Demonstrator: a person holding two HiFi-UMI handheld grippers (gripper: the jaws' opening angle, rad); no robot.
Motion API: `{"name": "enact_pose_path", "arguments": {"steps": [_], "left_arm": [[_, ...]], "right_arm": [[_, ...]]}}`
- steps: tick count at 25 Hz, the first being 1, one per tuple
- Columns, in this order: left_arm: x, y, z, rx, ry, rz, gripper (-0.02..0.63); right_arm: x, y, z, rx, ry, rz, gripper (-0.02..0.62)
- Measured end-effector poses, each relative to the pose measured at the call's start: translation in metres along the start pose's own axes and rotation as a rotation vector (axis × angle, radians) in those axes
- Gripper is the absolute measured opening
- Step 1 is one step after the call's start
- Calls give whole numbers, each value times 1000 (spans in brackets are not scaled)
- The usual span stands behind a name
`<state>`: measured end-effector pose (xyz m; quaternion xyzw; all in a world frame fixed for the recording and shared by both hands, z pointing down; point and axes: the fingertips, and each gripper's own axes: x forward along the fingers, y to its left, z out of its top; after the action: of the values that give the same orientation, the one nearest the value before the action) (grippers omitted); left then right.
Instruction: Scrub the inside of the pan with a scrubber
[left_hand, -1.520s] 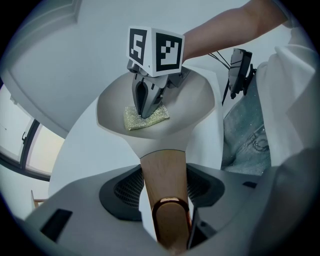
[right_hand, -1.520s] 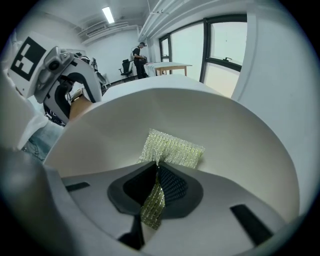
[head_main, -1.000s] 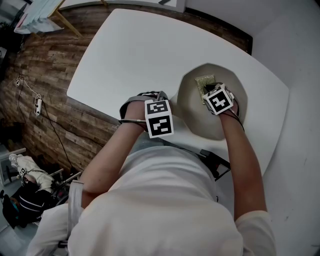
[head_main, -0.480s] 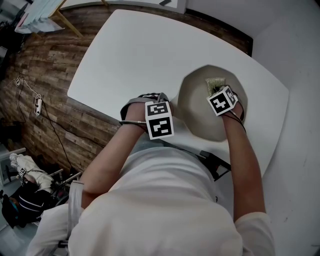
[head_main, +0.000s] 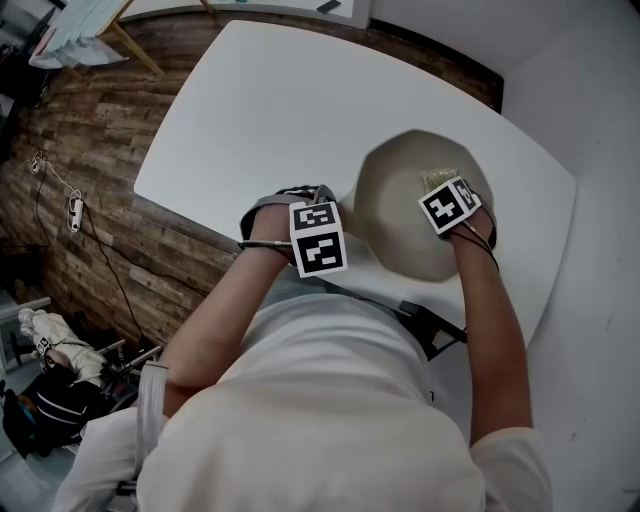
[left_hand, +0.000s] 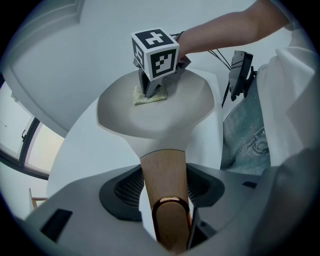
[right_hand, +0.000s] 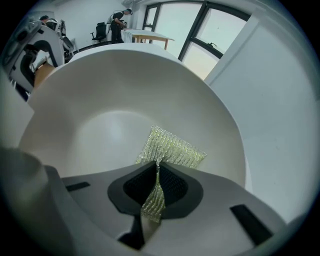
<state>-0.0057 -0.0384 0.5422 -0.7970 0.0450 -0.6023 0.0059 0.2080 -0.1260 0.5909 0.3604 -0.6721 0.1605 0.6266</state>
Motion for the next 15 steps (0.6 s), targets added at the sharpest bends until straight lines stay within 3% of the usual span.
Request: {"name": "enact_pose_path", "arguments": {"steps": [10, 15], "left_arm": [[-1, 0, 1, -6, 2, 1, 242], [-2, 1, -1, -7, 5, 0, 242]], "right_arm": [[-9, 29, -34, -36, 164, 155, 37], [-21, 58, -51, -11, 243, 275, 37]]}}
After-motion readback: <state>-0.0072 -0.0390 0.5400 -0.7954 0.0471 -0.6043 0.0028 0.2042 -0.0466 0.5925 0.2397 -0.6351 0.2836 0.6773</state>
